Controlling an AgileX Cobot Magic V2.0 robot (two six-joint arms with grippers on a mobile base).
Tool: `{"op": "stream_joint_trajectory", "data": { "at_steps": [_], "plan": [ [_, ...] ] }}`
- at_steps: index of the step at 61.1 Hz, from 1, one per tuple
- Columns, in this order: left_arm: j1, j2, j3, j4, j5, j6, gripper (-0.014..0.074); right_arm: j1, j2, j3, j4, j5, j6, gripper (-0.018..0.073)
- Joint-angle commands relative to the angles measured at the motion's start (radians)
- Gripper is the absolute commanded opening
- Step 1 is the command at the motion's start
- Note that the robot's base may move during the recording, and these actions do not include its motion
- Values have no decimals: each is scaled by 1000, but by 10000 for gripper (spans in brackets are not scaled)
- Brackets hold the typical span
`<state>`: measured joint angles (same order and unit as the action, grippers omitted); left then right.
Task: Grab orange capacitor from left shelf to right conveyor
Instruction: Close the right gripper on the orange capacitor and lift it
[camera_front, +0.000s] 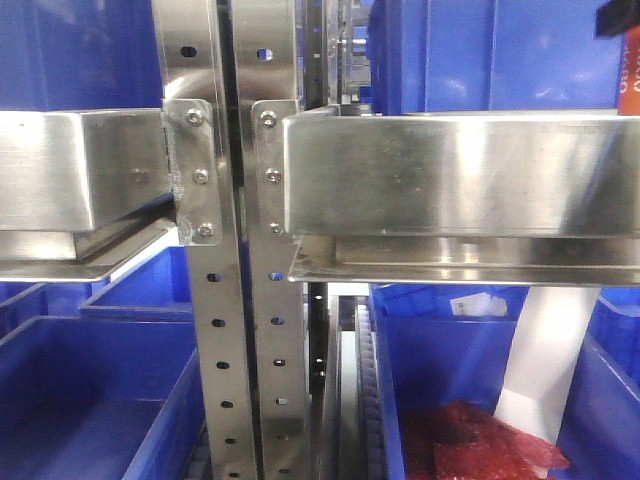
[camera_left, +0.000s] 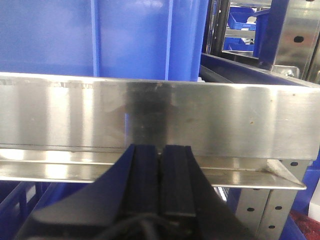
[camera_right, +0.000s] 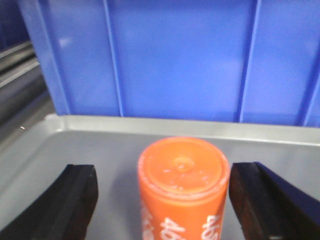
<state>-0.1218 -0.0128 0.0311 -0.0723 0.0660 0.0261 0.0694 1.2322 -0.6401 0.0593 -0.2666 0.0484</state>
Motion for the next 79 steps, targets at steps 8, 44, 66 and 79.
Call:
{"op": "stream_joint_trajectory", "data": {
  "at_steps": [8,44,66,79],
  "plan": [
    [-6,-12,-3,-2,-88,-2,-127,-8,39,-37,-2,-135,-7,633],
    [-6,-12,-3,-2,-88,-2,-127,-8,98,-36,-3,-170,-7,116],
    [-6,-12,-3,-2,-88,-2,-127,-8,-114,-36,-65,-27,-7,66],
    [-6,-12,-3,-2,-88,-2,-127,-7,-329,-11,-122,258,-7,66]
  ]
}}
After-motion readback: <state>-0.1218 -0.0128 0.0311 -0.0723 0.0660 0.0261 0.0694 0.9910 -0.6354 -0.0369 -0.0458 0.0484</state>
